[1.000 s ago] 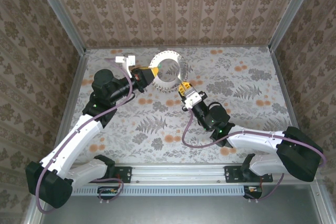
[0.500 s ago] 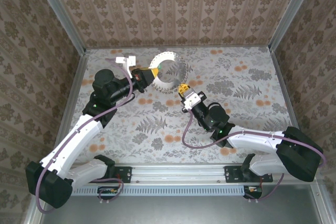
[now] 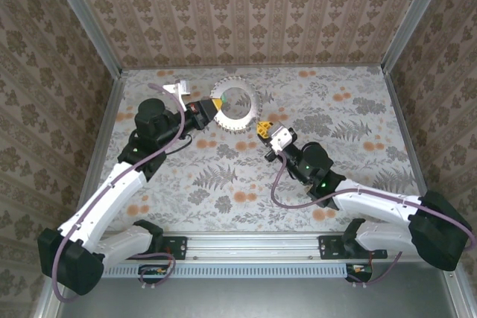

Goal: Put the keys on the keyring

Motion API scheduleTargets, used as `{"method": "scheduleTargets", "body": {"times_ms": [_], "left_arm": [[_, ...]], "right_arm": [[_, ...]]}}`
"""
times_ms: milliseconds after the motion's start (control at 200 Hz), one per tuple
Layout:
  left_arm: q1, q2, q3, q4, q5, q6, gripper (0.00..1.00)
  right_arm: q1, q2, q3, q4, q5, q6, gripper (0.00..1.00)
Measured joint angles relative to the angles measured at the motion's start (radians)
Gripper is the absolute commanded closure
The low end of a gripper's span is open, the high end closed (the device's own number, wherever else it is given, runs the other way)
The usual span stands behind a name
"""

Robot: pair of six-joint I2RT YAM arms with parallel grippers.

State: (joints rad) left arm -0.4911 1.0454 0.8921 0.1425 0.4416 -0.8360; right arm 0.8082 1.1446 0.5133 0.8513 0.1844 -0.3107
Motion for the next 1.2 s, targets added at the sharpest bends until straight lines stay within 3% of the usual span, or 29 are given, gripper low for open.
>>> {"method": "scheduleTargets", "body": {"times_ms": [295, 550, 895, 1200], "left_arm": [[0.010, 0.040, -0.065, 0.037, 0.003, -0.182, 0.88], [0.010, 0.060, -0.068, 0.046, 0.002, -0.264, 0.87], [0.009, 0.083, -0.068, 0.066, 0.000, -0.313, 1.00], [0.009, 0.093, -0.068, 0.069, 0.003, -0.340, 1.00]], "right_arm": [[-0.032, -0.005, 0.000, -0.085, -0.044, 0.074, 1.00], [-0.034, 0.019, 0.028, -0.086, -0.042, 0.110, 1.00], [-0.038, 0.035, 0.032, -0.085, -0.006, 0.136, 1.00], [-0.041, 0.034, 0.035, -0.093, 0.014, 0.127, 1.00]]}}
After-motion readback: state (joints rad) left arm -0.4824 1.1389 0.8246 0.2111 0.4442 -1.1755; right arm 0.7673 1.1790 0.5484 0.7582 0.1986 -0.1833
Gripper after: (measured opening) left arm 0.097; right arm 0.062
